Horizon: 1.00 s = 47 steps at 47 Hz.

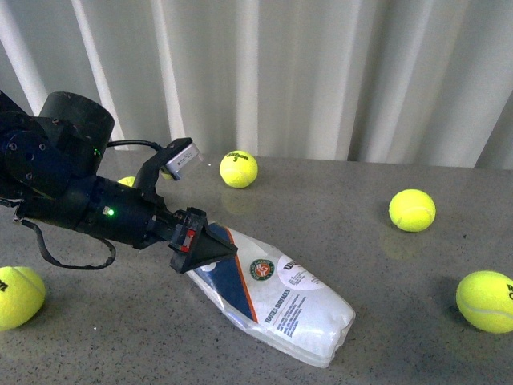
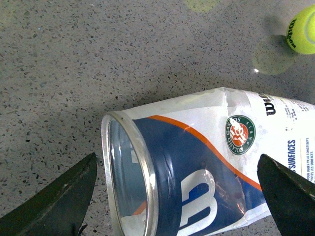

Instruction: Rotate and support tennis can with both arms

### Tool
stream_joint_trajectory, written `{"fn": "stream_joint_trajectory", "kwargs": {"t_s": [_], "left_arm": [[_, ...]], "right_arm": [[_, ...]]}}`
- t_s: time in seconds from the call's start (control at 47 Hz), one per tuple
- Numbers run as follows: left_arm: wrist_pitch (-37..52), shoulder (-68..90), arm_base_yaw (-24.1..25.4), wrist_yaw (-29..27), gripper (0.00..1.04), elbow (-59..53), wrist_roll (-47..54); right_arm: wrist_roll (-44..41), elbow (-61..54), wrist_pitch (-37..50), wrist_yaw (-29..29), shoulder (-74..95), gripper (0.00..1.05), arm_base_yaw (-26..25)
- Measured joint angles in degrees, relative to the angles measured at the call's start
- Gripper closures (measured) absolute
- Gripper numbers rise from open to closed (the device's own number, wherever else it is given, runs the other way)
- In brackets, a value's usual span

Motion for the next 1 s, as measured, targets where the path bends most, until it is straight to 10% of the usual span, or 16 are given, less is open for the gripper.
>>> {"fn": "stream_joint_trajectory", "kwargs": {"t_s": [0.149, 0.745, 1.0], "left_arm": [[1.0, 0.1, -0.4, 1.6, 0.07, -0.3, -2.2], [3.1, 0.4, -1.7, 5.8, 0.93, -3.3, -10.3], [3.3, -3.6, -0.3, 7.6, 1.0, -5.5, -14.2]], "right_arm": [[0.0, 0.0, 0.0, 0.0, 0.0, 0.07, 0.0], [0.0, 0.0, 0.0, 0.0, 0.0, 0.07, 0.0], [0.0, 0.0, 0.0, 0.0, 0.0, 0.07, 0.0]]}}
